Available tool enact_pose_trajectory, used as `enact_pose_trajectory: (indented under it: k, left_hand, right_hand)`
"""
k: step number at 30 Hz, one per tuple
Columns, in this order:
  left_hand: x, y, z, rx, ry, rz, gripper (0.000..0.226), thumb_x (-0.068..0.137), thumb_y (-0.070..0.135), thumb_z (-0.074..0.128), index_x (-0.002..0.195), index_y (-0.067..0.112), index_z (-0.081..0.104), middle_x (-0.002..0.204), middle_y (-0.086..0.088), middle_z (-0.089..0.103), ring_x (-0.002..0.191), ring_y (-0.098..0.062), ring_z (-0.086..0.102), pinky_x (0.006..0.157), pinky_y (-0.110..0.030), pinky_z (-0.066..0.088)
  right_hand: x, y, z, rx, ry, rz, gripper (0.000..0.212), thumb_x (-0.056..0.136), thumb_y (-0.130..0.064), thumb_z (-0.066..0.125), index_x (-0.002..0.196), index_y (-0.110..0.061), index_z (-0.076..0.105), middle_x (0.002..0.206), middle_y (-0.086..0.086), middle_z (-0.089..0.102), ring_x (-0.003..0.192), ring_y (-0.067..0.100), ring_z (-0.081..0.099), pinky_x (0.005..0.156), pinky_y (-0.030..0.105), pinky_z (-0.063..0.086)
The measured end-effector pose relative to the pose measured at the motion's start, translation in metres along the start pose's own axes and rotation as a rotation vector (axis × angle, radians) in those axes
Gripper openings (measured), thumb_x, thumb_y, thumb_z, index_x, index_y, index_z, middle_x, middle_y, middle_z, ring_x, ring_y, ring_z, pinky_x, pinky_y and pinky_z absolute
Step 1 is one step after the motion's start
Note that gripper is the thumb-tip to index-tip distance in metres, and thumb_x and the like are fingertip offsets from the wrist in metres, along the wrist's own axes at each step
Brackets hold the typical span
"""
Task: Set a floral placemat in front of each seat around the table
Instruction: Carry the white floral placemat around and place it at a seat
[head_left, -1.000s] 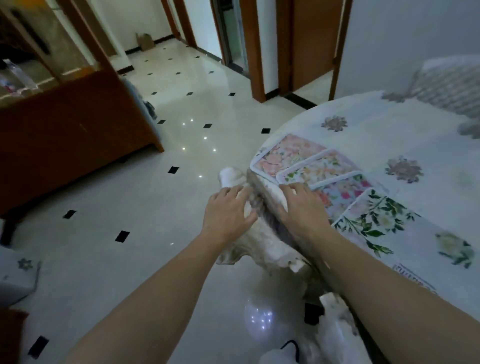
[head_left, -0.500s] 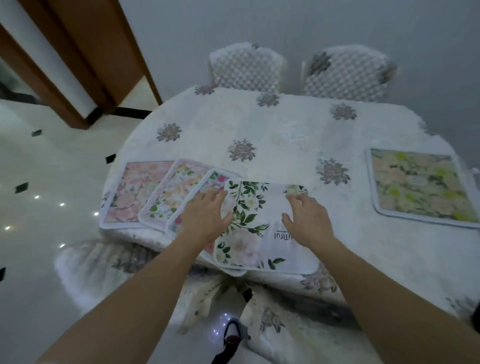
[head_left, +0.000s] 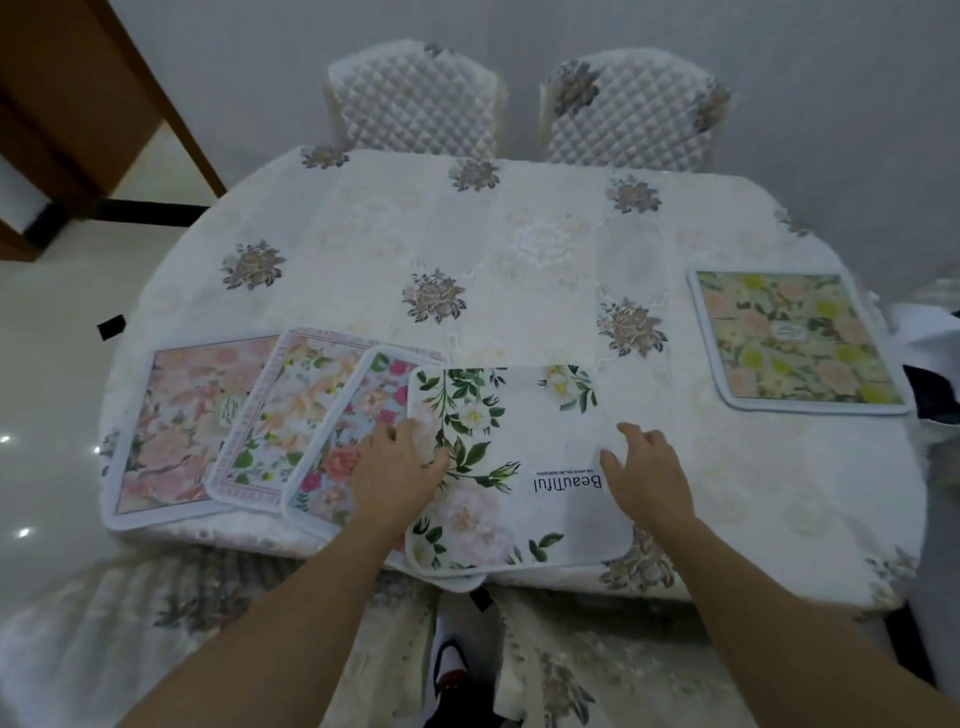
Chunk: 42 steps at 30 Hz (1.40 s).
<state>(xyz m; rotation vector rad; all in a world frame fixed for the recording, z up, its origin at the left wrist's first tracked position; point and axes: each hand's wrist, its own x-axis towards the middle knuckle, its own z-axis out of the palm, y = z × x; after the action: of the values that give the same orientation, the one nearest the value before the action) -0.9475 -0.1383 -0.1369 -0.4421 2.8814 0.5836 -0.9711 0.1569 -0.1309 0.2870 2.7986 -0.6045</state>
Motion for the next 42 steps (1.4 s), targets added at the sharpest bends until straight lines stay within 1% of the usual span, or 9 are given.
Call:
enact_pose_trajectory:
  k: [6,15,19,22,25,29,34,38,42]
  left_hand:
    - [0.007,-0.002,0.016,-0.067,-0.006,-0.092,0.065,0.088,0.052,0.059,0.134,0.008,0.044,0.122,-0.016,0.049,0.107,-0.032,0.052,0.087,-0.039,0.046]
    - [0.019,-0.005,0.027,-0.173,-0.031,-0.2,0.044,0.089,0.041,0.063,0.115,0.009,0.047,0.107,-0.01,0.056,0.092,-0.026,0.056,0.072,-0.035,0.047]
    - [0.022,-0.01,0.033,-0.178,-0.067,-0.195,0.032,0.095,0.04,0.055,0.101,0.01,0.047,0.086,-0.008,0.06,0.075,-0.025,0.057,0.063,-0.036,0.047]
    - [0.023,-0.013,0.034,-0.206,-0.068,-0.18,0.028,0.099,0.038,0.049,0.094,0.012,0.043,0.077,-0.005,0.054,0.067,-0.024,0.053,0.058,-0.034,0.039]
    - [0.023,-0.013,0.033,-0.24,-0.062,-0.17,0.026,0.101,0.038,0.045,0.096,0.012,0.044,0.074,-0.003,0.054,0.068,-0.024,0.054,0.058,-0.035,0.039]
    - [0.024,-0.006,0.022,-0.333,-0.072,-0.154,0.027,0.103,0.035,0.041,0.104,0.008,0.042,0.077,-0.006,0.057,0.067,-0.024,0.055,0.057,-0.035,0.04]
    - [0.026,0.004,-0.014,-0.451,-0.046,-0.082,0.025,0.103,0.036,0.039,0.114,0.013,0.041,0.077,-0.003,0.057,0.065,-0.02,0.054,0.055,-0.033,0.039]
    - [0.025,0.025,-0.054,-0.543,0.017,-0.013,0.023,0.103,0.034,0.04,0.106,0.012,0.047,0.075,-0.002,0.052,0.062,-0.016,0.048,0.054,-0.033,0.037]
    - [0.024,0.041,-0.092,-0.619,0.067,0.033,0.027,0.104,0.034,0.04,0.1,0.009,0.048,0.084,-0.007,0.056,0.073,-0.022,0.053,0.062,-0.034,0.04]
  right_hand:
    - [0.015,-0.008,0.021,0.09,-0.048,0.089,0.047,0.095,-0.032,0.049,0.138,-0.013,0.043,0.126,0.019,0.047,0.107,0.037,0.051,0.086,0.043,0.044]
    - [0.028,-0.013,0.029,0.21,-0.017,0.252,0.048,0.09,-0.023,0.055,0.133,-0.003,0.049,0.125,0.024,0.052,0.115,0.039,0.049,0.099,0.045,0.04]
    - [0.036,-0.012,0.03,0.359,-0.037,0.343,0.043,0.087,-0.032,0.056,0.125,-0.012,0.05,0.12,0.016,0.056,0.1,0.033,0.058,0.087,0.043,0.049]
    - [0.04,-0.011,0.03,0.468,-0.082,0.389,0.027,0.093,-0.03,0.054,0.111,-0.01,0.051,0.1,0.006,0.056,0.089,0.026,0.055,0.073,0.034,0.042]
    - [0.039,-0.013,0.034,0.528,-0.123,0.353,0.029,0.097,-0.031,0.048,0.102,-0.004,0.057,0.098,0.012,0.061,0.087,0.028,0.056,0.074,0.035,0.043]
    - [0.027,-0.019,0.026,0.539,-0.115,0.281,0.036,0.101,-0.032,0.043,0.118,-0.002,0.054,0.118,0.017,0.058,0.105,0.031,0.055,0.092,0.04,0.043]
    - [0.02,-0.036,-0.017,0.52,-0.036,0.182,0.044,0.103,-0.026,0.041,0.13,0.008,0.046,0.134,0.024,0.05,0.125,0.035,0.046,0.101,0.037,0.035]
    - [0.018,-0.052,-0.059,0.548,0.034,0.089,0.042,0.103,-0.027,0.041,0.129,0.005,0.049,0.126,0.022,0.055,0.122,0.034,0.049,0.092,0.034,0.037]
    - [0.016,-0.064,-0.094,0.615,0.127,-0.008,0.032,0.102,-0.026,0.044,0.123,-0.006,0.056,0.111,0.01,0.061,0.108,0.028,0.056,0.084,0.031,0.039]
